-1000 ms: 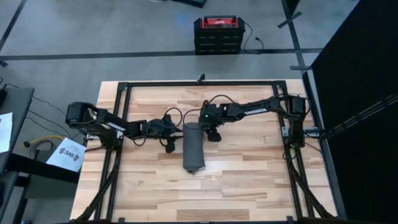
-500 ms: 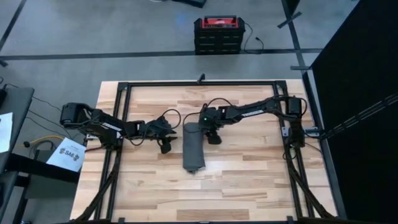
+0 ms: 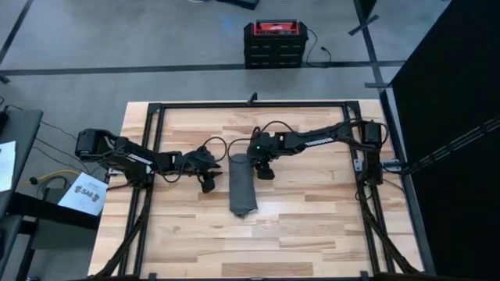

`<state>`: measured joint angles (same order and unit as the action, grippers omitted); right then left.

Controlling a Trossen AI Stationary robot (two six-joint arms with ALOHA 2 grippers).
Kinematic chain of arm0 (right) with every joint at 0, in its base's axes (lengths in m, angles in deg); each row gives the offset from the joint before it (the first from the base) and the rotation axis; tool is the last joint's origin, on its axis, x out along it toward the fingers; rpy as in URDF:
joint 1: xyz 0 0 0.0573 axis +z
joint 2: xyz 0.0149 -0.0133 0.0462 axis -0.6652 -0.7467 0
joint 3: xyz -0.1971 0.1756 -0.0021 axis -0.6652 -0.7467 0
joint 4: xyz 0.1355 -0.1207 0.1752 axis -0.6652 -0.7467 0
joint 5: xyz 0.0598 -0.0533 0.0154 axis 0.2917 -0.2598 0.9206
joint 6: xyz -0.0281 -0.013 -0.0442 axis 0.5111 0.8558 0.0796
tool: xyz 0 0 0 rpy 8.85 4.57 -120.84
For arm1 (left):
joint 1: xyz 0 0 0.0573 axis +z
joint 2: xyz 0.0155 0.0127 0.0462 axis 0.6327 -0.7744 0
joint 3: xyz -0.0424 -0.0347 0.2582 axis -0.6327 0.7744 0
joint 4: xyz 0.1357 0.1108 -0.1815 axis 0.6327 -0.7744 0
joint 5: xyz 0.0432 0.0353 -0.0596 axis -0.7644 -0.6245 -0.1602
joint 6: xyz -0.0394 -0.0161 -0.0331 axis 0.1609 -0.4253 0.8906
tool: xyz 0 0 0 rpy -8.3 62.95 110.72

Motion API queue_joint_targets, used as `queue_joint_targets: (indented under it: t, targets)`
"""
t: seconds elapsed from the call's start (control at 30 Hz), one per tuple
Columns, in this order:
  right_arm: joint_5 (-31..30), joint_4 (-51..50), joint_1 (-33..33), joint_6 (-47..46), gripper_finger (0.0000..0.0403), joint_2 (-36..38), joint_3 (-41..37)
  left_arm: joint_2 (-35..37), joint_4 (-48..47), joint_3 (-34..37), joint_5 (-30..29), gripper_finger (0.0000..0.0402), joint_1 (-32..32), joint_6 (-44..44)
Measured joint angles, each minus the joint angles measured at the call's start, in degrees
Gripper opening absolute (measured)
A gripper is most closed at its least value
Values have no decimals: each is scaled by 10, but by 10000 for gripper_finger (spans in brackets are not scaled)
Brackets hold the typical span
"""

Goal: Roll towel
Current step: Roll the gray towel

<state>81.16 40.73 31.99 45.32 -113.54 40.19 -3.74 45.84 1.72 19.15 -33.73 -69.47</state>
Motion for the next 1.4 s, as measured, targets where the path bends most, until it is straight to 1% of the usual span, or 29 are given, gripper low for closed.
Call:
queue_joint_targets:
  t: [0.27,0.47,0.67,0.77,0.9,1.0,1.17,1.27,1.4]
  targets:
    - [5,60,11,-5,166,-42,1,0,-5,0,3,118,0,6]
    - [5,69,11,3,166,-43,1,0,-2,0,4,118,0,-1]
    - [15,85,15,29,166,-44,0,0,3,0,5,118,6,-6]
    - [17,89,16,33,166,-45,0,-20,12,0,5,118,6,-6]
    - [19,86,16,33,166,-45,0,-69,59,-1,5,118,6,-6]
    - [19,85,16,33,166,-45,0,-91,92,-2,5,118,6,-13]
    - [29,90,18,40,166,-45,0,-93,114,-4,13,118,9,-45]
    - [33,111,19,40,166,-45,0,-94,114,-13,20,118,19,-63]
    - [69,132,19,41,166,-45,0,-94,117,-20,34,118,35,-78]
